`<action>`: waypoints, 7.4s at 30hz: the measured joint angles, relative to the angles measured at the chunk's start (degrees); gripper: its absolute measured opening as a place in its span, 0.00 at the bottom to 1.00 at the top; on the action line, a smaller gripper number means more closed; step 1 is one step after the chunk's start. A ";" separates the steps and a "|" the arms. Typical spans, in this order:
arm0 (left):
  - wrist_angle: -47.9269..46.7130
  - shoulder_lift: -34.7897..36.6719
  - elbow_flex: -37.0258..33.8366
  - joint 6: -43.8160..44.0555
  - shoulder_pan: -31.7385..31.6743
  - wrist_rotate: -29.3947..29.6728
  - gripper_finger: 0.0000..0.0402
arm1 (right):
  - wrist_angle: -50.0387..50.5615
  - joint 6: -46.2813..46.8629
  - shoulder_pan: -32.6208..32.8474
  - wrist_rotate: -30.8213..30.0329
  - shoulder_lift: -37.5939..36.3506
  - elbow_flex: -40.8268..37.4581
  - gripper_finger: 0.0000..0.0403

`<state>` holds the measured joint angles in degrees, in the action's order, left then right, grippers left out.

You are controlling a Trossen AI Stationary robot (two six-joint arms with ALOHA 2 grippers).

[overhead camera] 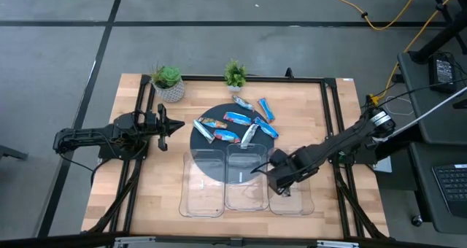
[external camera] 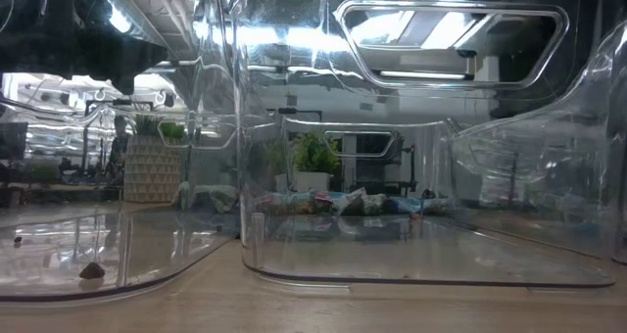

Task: Pick and place Granola Bars by type
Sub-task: Put the red granola bar into the middle transparent bin

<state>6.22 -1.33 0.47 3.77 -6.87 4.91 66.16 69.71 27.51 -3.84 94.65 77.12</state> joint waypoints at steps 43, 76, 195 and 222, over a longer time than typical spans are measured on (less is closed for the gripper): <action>0.00 0.00 0.00 0.02 0.00 0.00 0.03 | 4.49 -57.97 -48.23 -2.50 -0.02 15.19 0.45; 0.00 0.00 0.00 0.00 0.00 0.00 0.02 | -21.47 -50.12 -56.55 0.25 10.79 -4.31 0.86; -0.02 0.00 0.00 0.00 0.01 0.00 0.03 | -19.76 -67.60 -25.05 2.66 -10.78 22.23 0.03; -0.02 0.00 0.00 0.00 0.00 0.00 0.02 | -7.15 -21.26 -14.23 -0.69 10.44 22.68 0.03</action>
<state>6.20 -1.32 0.47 3.77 -6.87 4.91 59.01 48.45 13.29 -4.54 105.09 99.81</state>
